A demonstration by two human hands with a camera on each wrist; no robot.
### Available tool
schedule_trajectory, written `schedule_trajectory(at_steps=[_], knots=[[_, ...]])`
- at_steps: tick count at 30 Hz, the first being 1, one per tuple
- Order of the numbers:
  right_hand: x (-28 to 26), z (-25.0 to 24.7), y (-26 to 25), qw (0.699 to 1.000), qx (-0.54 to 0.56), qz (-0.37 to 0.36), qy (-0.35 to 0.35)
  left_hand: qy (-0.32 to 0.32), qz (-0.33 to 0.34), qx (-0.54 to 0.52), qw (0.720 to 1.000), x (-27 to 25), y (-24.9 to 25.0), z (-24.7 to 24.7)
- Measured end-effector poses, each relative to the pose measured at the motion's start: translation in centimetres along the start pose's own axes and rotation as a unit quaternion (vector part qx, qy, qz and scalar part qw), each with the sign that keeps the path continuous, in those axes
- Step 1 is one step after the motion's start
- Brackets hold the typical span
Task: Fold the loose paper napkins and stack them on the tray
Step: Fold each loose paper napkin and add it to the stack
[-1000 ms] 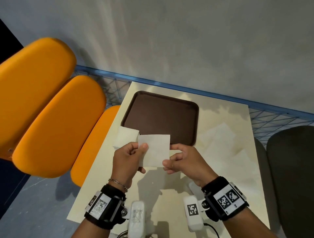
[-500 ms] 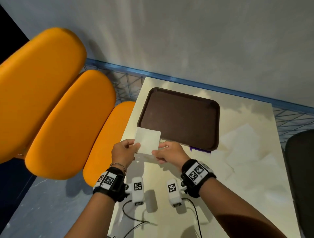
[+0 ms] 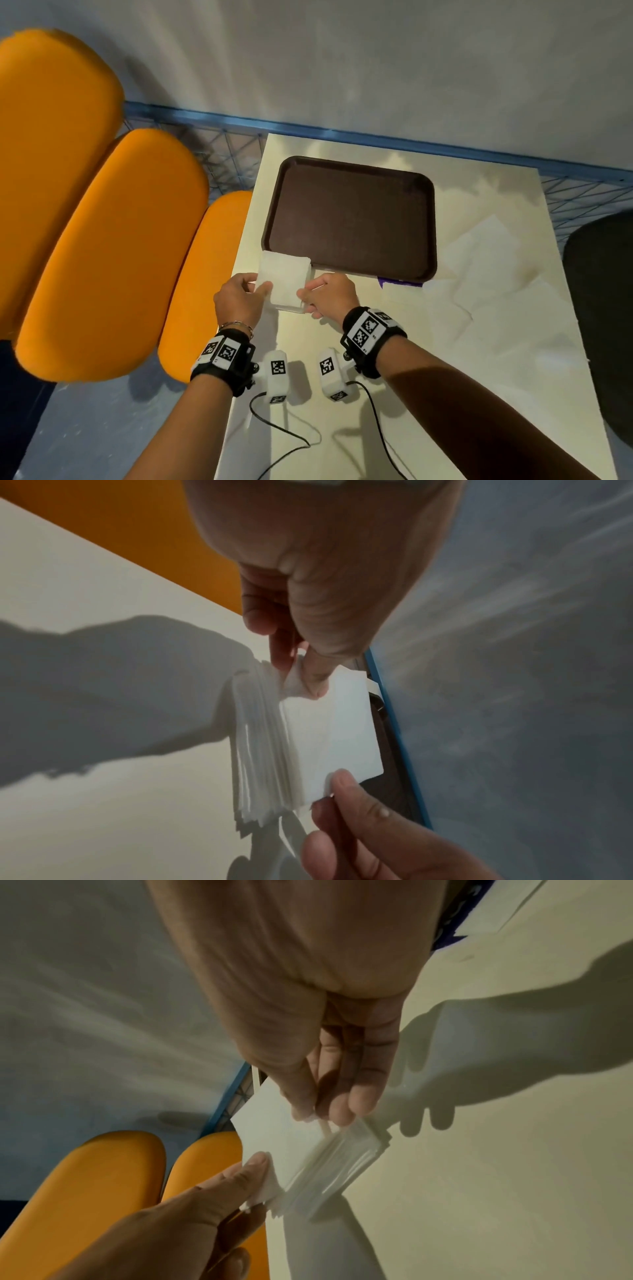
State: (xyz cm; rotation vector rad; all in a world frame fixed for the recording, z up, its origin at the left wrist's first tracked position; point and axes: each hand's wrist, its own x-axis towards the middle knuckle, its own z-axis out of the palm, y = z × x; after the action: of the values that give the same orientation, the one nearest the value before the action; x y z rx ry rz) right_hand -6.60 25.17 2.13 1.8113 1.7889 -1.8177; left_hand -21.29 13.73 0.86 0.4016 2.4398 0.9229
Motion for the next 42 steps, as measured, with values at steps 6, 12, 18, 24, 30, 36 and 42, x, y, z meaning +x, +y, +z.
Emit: schedule_trajectory(at_steps=[6, 12, 18, 24, 30, 36, 42], knots=[[-0.8, -5.4, 4.2, 0.998, -0.031, -0.028, 0.057, 0.007, -0.007, 0.074, 0.997, -1.0, 1.1, -0.2], [-6.0, -17.0, 13.8, 0.976, -0.158, -0.03, 0.149, 0.036, 0.123, 0.078, 0.989, -5.6, 3.9, 1.8], [-9.1, -26.5, 22.8, 0.931, -0.273, 0.018, 0.241, -0.229, 0.212, 0.136, 0.94, -13.9, 6.8, 11.1], [-9.8, -29.5, 27.9, 0.914, -0.368, 0.006, 0.169, -0.315, 0.235, 0.261, 0.882, -21.3, 8.2, 22.4], [-9.5, -30.3, 30.2, 0.918, -0.361, -0.066, 0.15, -0.224, 0.219, 0.353, 0.881, -25.2, 10.0, 27.6], [-9.7, -31.1, 32.0, 0.915, -0.352, -0.137, 0.144, -0.246, 0.117, 0.292, 0.917, -25.3, 9.6, 28.4], [-9.5, -31.9, 31.4, 0.92, -0.34, -0.15, 0.125, -0.239, 0.085, 0.206, 0.945, -25.2, 10.4, 25.9]])
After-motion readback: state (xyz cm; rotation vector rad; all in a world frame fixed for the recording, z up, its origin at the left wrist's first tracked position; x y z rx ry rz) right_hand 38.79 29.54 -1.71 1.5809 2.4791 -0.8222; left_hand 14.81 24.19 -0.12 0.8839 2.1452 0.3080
